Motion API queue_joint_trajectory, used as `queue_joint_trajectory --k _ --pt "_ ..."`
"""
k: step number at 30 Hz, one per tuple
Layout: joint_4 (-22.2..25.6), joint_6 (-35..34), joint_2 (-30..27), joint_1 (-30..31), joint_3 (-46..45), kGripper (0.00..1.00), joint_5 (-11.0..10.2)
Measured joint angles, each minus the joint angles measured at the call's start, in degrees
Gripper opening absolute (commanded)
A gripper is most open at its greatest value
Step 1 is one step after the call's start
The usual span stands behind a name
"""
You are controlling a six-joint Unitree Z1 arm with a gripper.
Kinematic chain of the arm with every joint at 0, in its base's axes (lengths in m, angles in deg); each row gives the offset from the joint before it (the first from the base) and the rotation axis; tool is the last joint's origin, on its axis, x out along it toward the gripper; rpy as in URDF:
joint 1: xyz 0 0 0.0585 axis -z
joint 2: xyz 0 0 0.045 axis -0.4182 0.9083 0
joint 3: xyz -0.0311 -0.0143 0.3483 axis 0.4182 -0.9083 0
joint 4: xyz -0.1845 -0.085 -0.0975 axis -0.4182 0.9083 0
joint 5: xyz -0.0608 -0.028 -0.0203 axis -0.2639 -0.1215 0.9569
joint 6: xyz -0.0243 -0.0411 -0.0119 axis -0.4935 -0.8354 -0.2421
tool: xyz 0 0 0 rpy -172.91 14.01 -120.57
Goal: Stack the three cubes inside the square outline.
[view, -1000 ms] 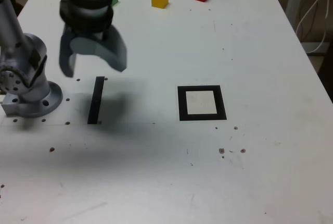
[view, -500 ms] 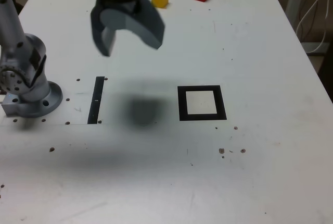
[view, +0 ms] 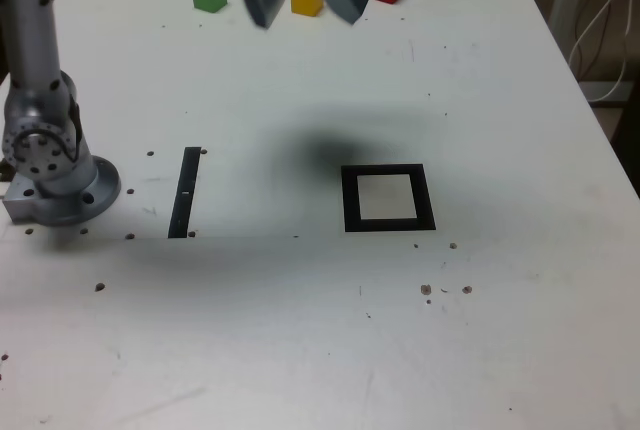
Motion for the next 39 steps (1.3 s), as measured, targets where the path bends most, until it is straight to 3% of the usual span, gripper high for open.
queue_joint_trajectory --k 14,24,39 --pt "2.2 17.7 12.3 -13.2 23.6 1.00 -4.4" --pt "2.1 28.0 21.7 -16.8 35.8 0.99 -14.1" --pt "0.0 36.8 33.8 -25.2 51.5 0.99 -14.4"
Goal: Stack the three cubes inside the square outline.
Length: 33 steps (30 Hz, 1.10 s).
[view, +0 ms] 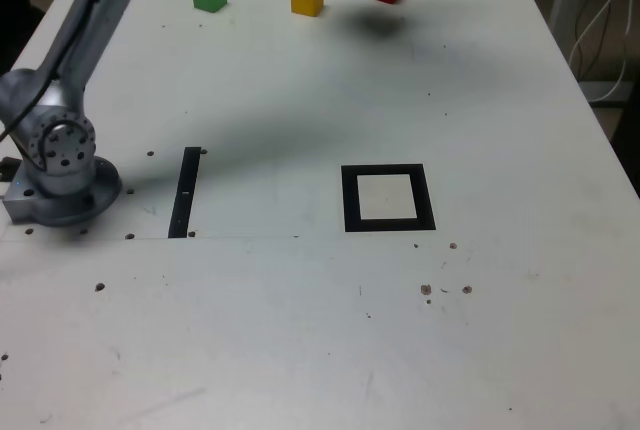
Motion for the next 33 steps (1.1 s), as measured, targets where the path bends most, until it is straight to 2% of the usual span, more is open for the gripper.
queue_joint_trajectory --k 10,18,27,33 --pt "-2.1 0.9 6.8 -0.5 2.6 0.98 0.0" --pt "-4.8 -1.7 9.8 -0.5 3.1 0.96 -0.1" --pt "-5.7 -3.8 12.6 -0.5 3.0 0.96 -0.4" --pt "-8.2 -4.0 13.1 -0.6 3.0 0.93 -1.3"
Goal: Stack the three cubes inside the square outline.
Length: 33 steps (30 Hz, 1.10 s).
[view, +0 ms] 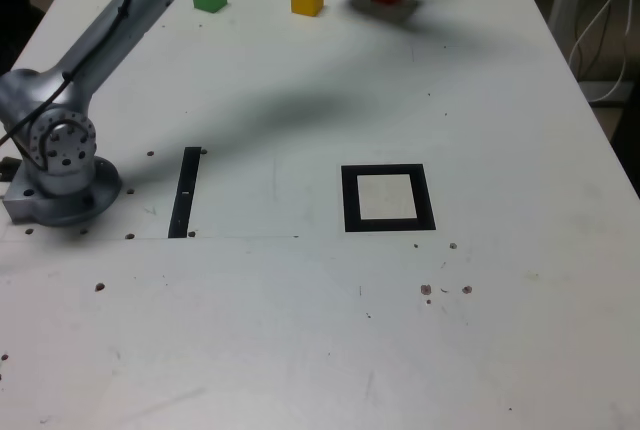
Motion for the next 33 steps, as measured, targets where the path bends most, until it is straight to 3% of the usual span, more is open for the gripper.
queue_joint_trajectory --k 8,13,17,21,24,29,33 --pt "-2.1 0.1 0.1 -0.3 -0.6 0.85 0.0" --pt "-2.3 1.4 0.1 -0.4 -0.7 0.75 1.2" --pt "-2.5 1.9 0.1 -0.6 -0.7 0.64 4.1" --pt "-2.6 1.9 0.1 -1.4 -1.0 0.55 9.7" --pt "-3.2 1.9 0.1 -2.4 -1.3 0.51 12.4" --pt "-3.9 1.9 0.1 -2.9 -1.4 0.49 13.6" --pt "-3.8 1.5 0.1 -2.8 -1.4 0.37 13.2"
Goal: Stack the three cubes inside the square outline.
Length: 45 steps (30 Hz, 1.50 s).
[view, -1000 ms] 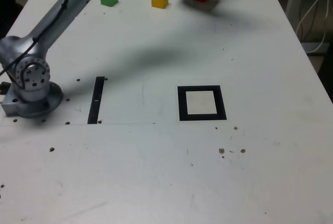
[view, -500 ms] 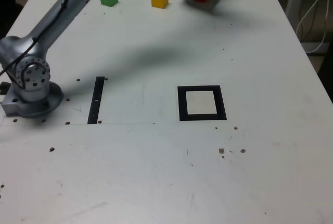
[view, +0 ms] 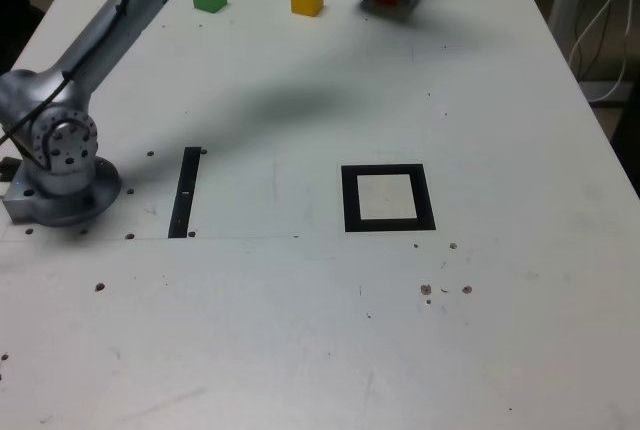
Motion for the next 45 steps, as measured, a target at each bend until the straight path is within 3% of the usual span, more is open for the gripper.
queue_joint_trajectory --k 3,6,15,19,24,32,45 --pt "0.5 -0.7 0.0 0.0 0.0 0.25 -0.1" --pt "0.9 -0.9 -0.2 0.0 0.0 0.19 0.4" --pt "3.5 -0.9 -0.7 0.7 0.2 0.17 1.7" --pt "7.4 -0.9 -2.1 2.6 2.5 0.17 1.0" --pt "14.4 -1.7 -7.9 5.6 5.2 0.17 0.5" --pt "17.9 -10.8 -19.0 12.8 -4.8 0.17 0.1" --pt "17.8 -36.8 -35.8 32.0 -31.1 0.18 -0.3"
